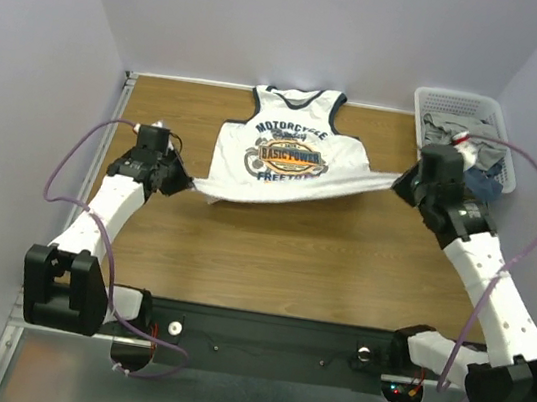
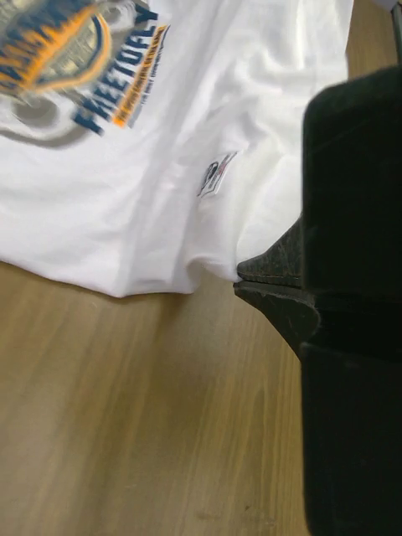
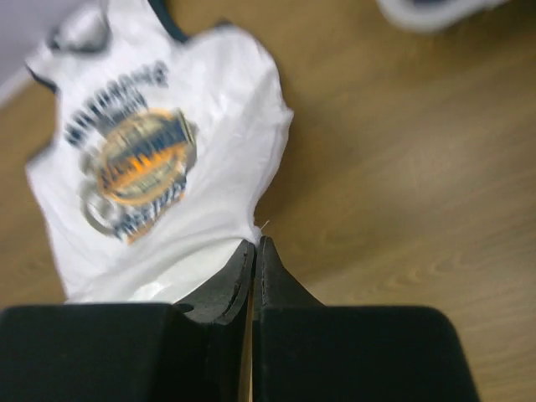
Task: Fold and stack the tank tops
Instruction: Flatten the tank top out
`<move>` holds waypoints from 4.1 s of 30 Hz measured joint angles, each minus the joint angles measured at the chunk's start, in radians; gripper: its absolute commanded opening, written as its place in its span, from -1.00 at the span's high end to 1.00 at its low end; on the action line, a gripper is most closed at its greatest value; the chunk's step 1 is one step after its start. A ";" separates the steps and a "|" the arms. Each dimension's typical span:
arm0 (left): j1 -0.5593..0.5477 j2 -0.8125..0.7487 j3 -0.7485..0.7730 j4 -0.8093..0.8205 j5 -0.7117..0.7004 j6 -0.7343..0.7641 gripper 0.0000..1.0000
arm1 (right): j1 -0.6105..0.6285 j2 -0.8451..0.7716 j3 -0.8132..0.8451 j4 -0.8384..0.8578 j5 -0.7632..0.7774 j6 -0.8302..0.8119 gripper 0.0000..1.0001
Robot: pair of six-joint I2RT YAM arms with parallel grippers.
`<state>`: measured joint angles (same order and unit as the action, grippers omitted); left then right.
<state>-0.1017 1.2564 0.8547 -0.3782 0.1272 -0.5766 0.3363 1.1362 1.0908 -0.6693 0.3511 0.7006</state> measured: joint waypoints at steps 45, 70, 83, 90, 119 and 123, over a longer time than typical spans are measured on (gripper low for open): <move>0.135 0.192 1.121 0.350 0.285 -0.334 1.00 | -0.183 0.552 1.313 0.126 -0.174 -0.243 0.99; 0.210 0.488 1.367 0.616 0.472 -0.425 1.00 | -0.217 0.530 1.175 0.510 -0.211 -0.280 0.99; 0.167 0.170 0.146 0.640 0.452 -0.389 1.00 | -0.219 0.208 0.080 0.488 -0.216 -0.176 0.99; 0.153 -0.050 -0.166 0.472 0.403 -0.339 1.00 | -0.226 -0.003 -0.228 0.372 -0.262 -0.094 0.99; 0.142 -0.324 -0.367 -0.076 0.139 -0.200 1.00 | -0.231 -0.386 -0.566 -0.190 -0.417 0.200 0.71; 0.142 -0.315 -0.365 -0.103 0.129 -0.179 0.89 | -0.231 -0.385 -0.530 -0.252 -0.403 0.206 0.29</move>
<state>0.0406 0.9413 0.4900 -0.4816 0.2562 -0.7551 0.1051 0.7509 0.5606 -0.9211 -0.0521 0.9062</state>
